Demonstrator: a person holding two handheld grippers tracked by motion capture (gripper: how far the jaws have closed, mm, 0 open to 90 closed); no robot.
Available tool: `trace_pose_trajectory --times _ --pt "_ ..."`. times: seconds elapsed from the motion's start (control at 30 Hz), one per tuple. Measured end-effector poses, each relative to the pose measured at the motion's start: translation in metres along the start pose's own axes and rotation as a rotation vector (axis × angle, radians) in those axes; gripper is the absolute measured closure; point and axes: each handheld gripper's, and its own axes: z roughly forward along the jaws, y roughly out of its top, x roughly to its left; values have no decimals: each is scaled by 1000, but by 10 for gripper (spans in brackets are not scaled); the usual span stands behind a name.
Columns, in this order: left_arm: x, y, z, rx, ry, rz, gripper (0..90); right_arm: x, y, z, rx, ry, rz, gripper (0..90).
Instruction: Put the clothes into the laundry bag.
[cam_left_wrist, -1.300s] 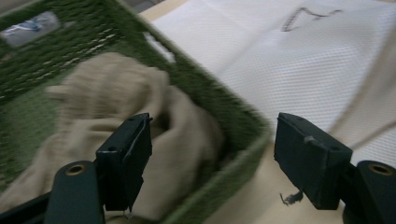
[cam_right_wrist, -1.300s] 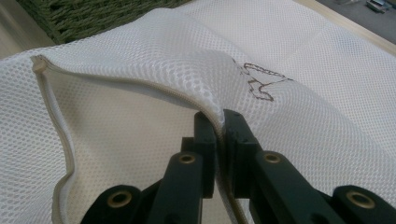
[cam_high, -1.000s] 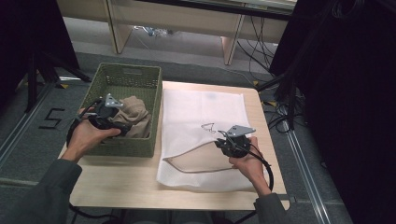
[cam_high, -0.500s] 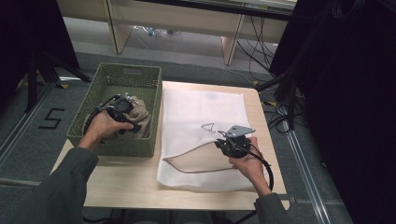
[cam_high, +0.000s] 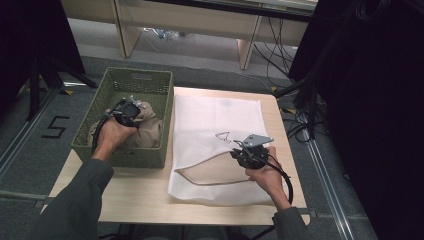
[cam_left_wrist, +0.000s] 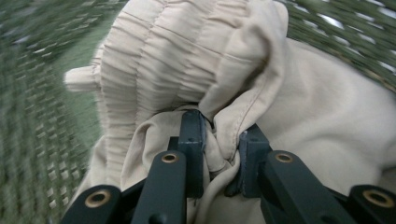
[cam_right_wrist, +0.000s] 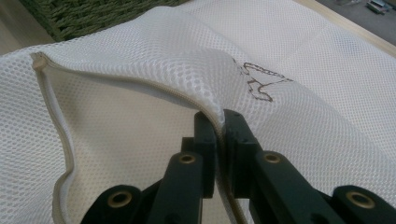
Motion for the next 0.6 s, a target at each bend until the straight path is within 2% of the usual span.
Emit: trace_pose_trajectory --times 0.07,0.13,0.2,0.23,0.33,0.43,0.47,0.53,0.6 --pt "0 -1 1 6 -78 -6 627 1 0 0 0 3 3 855" --pt "-1 -1 1 -2 -89 1 522 1 0 1 4 5 7 855" --pt "-1 -1 2 2 -154 -7 357 1 0 1 5 3 4 855" --pt "-1 -1 3 1 -166 -3 308 1 0 1 7 3 5 855" --pt "1 0 3 -3 -189 -23 243 2 0 1 6 4 7 855" --pt "4 2 5 5 -224 -39 216 2 1 1 6 1 4 855" --pt "5 3 4 7 -223 -36 214 1 1 1 5 -1 -7 855" --pt "4 8 2 -32 -180 34 239 2 1 2 8 0 -12 855" --pt "3 13 2 -26 -197 16 235 1 1 2 6 1 -11 855"
